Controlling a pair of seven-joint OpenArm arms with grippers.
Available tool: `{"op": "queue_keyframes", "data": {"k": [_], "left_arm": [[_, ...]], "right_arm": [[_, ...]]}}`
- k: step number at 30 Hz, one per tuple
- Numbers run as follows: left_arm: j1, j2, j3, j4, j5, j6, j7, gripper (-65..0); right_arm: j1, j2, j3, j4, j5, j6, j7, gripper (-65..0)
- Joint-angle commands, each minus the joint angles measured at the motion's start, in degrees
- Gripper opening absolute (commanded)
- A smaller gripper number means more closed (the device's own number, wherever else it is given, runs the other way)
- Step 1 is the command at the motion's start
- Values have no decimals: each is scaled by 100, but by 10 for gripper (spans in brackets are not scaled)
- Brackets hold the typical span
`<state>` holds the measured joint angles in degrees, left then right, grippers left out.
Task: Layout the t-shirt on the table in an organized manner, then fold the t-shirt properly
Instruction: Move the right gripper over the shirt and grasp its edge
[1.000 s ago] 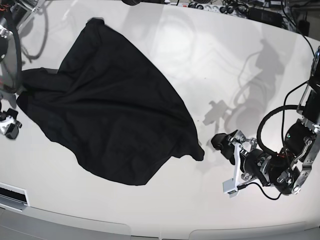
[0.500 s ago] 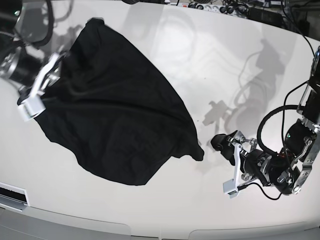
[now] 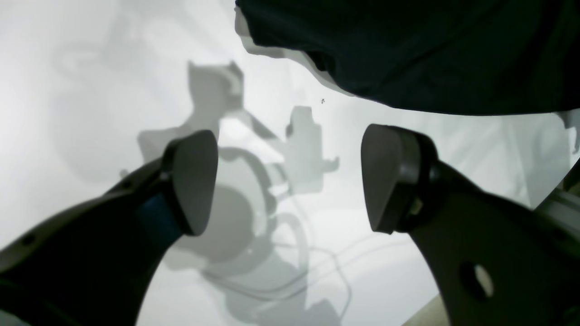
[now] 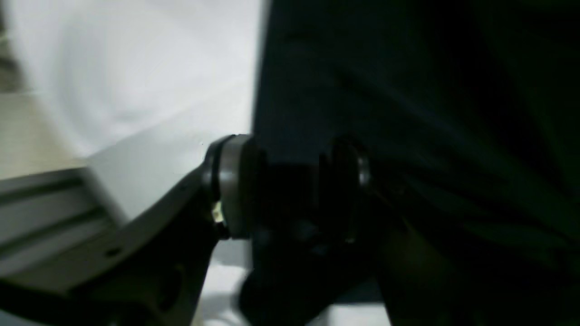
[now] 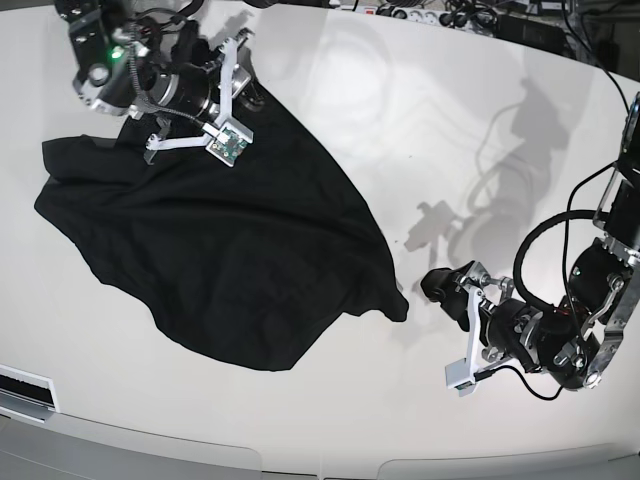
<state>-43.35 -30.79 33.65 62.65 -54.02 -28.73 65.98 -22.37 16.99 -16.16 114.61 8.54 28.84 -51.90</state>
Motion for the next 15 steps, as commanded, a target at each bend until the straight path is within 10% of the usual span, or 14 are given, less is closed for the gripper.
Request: {"op": "queue_keyframes", "data": {"k": [1, 6, 11, 15], "left_arm": [[-190, -52, -79, 70, -66, 4, -37, -156], [-190, -63, -129, 70, -72, 4, -33, -156], [-190, -66, -553, 70, -94, 2, -13, -156], [-188, -63, -1060, 70, -249, -2, 48, -156]], "right_arm": [[17, 35, -98, -4, -186, -203, 122, -360], [37, 28, -385, -717, -599, -859, 254, -342], [98, -7, -385, -1209, -557, -885, 734, -650], [413, -308, -382, -1106, -411, -811, 883, -650]]}}
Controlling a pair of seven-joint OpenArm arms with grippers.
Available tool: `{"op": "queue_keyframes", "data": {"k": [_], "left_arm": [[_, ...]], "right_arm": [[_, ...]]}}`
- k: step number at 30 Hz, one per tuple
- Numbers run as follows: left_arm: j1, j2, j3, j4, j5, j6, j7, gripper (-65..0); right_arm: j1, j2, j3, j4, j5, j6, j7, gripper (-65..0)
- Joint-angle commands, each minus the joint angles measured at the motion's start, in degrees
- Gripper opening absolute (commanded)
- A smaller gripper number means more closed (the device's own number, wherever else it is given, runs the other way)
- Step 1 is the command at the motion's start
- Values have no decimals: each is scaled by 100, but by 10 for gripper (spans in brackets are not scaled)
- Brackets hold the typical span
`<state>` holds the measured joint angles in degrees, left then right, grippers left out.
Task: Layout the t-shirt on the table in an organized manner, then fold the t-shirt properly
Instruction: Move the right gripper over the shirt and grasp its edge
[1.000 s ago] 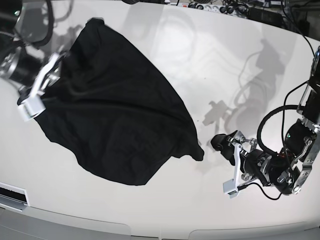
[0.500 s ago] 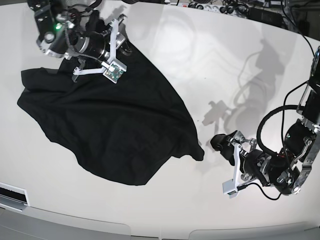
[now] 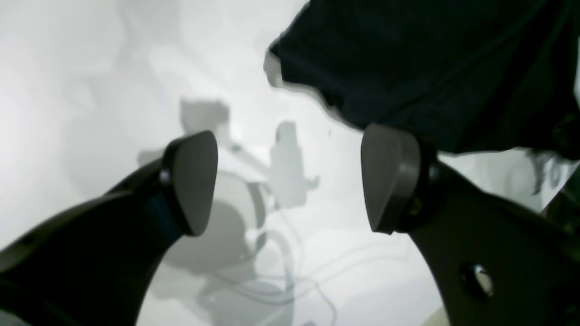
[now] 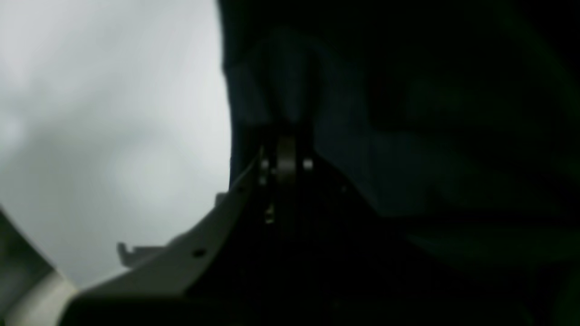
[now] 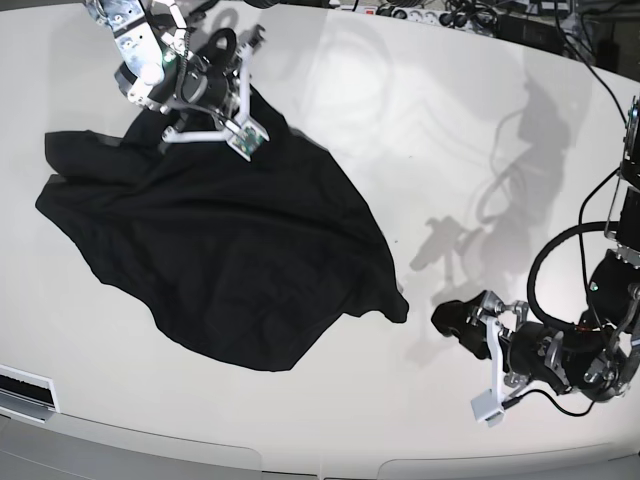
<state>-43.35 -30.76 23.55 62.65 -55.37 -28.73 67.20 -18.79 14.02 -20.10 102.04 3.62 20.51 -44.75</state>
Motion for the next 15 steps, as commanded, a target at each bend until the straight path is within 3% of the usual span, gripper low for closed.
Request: {"op": "queue_keyframes", "data": {"k": [1, 5, 9, 13, 14, 15], "left_arm": [[-188, -68, -164, 70, -118, -20, -57, -156], [-188, -68, -562, 72, -245, -20, 168, -156], [-140, -68, -675, 70, -328, -17, 249, -156], [107, -68, -675, 70, -323, -22, 251, -156], [210, -68, -675, 72, -323, -22, 256, -156], [308, -68, -675, 70, -328, -48, 273, -156]], "right_arm": [[190, -120, 11, 173, 297, -4, 168, -650], [730, -704, 11, 173, 1241, 140, 260, -650], [1185, -1443, 11, 157, 1255, 516, 385, -650], [1567, -1952, 9, -31, 1250, 778, 378, -650], [1661, -2063, 11, -101, 1248, 822, 372, -611], [1744, -2118, 9, -153, 1248, 828, 337, -520]]}}
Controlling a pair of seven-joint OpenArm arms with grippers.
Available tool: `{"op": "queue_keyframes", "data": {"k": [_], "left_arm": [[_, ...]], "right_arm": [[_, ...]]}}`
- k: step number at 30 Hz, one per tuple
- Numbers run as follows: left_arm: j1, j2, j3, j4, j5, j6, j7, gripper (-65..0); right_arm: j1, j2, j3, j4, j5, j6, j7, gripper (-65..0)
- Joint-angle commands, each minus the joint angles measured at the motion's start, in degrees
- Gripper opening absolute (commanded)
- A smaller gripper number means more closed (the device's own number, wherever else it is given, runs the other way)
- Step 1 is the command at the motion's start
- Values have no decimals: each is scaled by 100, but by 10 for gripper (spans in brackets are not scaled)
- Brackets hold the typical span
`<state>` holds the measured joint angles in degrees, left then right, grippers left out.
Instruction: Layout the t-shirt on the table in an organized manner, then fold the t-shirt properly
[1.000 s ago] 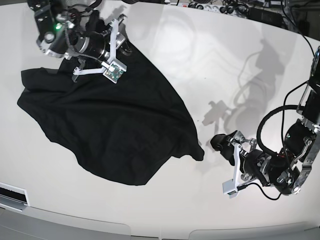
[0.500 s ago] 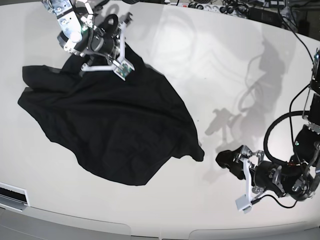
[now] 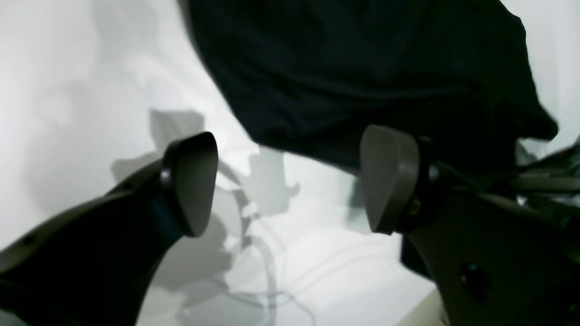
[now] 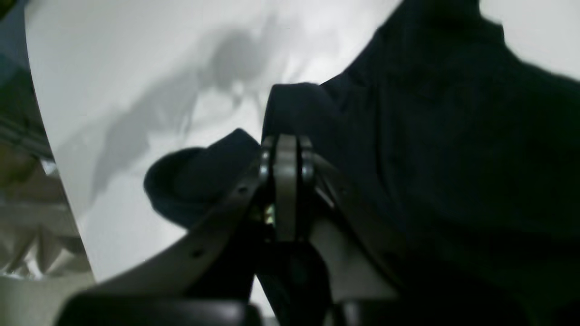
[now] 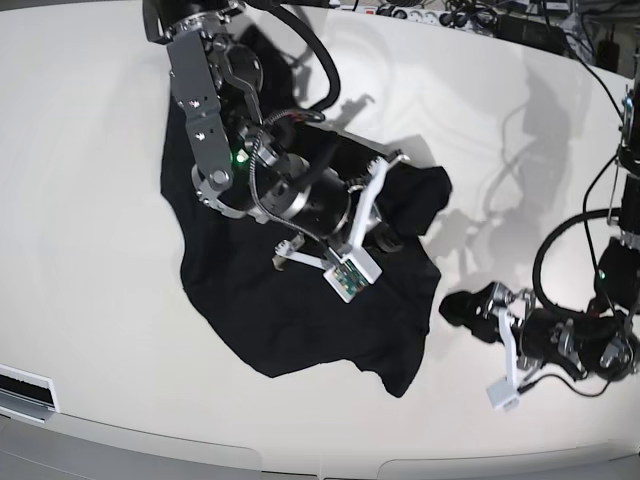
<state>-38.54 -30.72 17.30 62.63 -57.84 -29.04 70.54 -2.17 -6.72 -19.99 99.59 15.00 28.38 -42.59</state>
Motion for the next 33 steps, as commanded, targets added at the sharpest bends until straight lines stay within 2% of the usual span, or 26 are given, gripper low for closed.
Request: {"op": "queue_keyframes", "data": {"k": [1, 2, 3, 4, 7, 10, 15, 18, 20, 22, 27, 30, 33], "left_arm": [[-74, -72, -50, 74, -81, -35, -31, -156], [24, -74, -50, 74, -85, -50, 7, -156], [116, -85, -50, 74, -83, -68, 33, -156], [212, -98, -50, 74, -81, -101, 46, -156], [476, -203, -50, 74, -122, -116, 46, -156], [752, -358, -50, 74, -321, -116, 125, -156], [1222, -595, -52, 74, -612, -201, 348, -156], [1504, -754, -52, 74, -662, -341, 422, -156], [1694, -855, -52, 74, -911, -404, 573, -156], [1891, -946, -57, 74, -1226, -577, 669, -156], [2358, -951, -57, 76, -1812, -922, 782, -156], [2566, -909, -57, 79, -2376, -1049, 946, -156], [2739, -769, -61, 76, -2236, -1096, 925, -156]], "right_arm": [[166, -63, -2, 61, 109, 52, 76, -416], [243, -72, 0, 61, 107, 37, -15, -324], [341, -72, 0, 63, 109, -9, -122, -267], [446, -70, 2, 63, 105, -87, -262, -248], [748, 17, 87, 76, -109, -273, -629, -247], [868, 251, 214, 96, -240, -409, -804, -247], [850, 778, 551, 98, -229, -586, -868, -247], [835, 1049, 800, 118, 76, -581, -1073, -248], [739, 1239, 957, 153, 450, -420, -1246, -248], [568, 1373, 1095, 238, 774, -111, -1403, -248], [90, 1593, 1196, 706, 1220, 474, -1493, -248], [-136, 1683, 1200, 992, 1180, 474, -1491, -248], [-232, 1744, 1213, 1071, 1180, 466, -1491, -248]]}}
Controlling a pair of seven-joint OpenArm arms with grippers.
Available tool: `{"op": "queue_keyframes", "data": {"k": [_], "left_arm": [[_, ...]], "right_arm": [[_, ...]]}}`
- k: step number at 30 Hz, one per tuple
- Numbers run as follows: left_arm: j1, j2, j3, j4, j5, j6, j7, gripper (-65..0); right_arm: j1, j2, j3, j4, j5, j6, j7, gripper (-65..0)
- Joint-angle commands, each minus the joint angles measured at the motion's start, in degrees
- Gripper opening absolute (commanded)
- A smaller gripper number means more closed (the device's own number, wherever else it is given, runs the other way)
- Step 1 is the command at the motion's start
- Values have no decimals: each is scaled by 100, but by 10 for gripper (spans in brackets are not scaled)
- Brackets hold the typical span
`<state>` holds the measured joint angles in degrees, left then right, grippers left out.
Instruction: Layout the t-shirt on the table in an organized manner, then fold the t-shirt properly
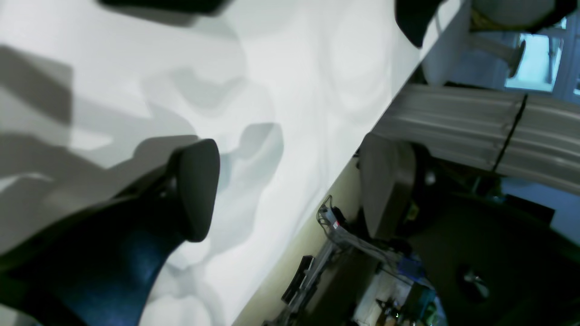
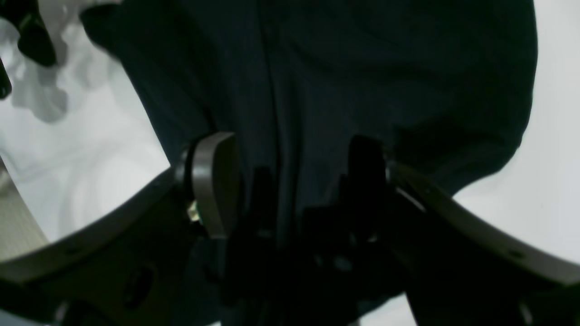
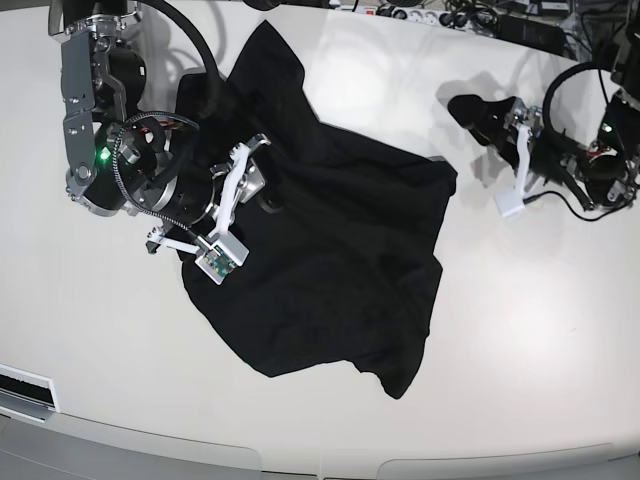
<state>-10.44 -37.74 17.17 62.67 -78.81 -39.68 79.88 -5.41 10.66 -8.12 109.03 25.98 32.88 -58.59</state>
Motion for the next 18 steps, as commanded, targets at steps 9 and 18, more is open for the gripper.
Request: {"op": "queue_keyframes", "data": {"k": [9, 18], "left_arm": [[293, 717, -48, 70, 1263, -32, -866, -156], [136, 994, -50, 72, 2223, 352, -1379, -156]], "right_arm": [[0, 61, 24, 155, 258, 24, -358, -248], [-1220, 745, 20, 789, 411, 546, -243, -248]]}}
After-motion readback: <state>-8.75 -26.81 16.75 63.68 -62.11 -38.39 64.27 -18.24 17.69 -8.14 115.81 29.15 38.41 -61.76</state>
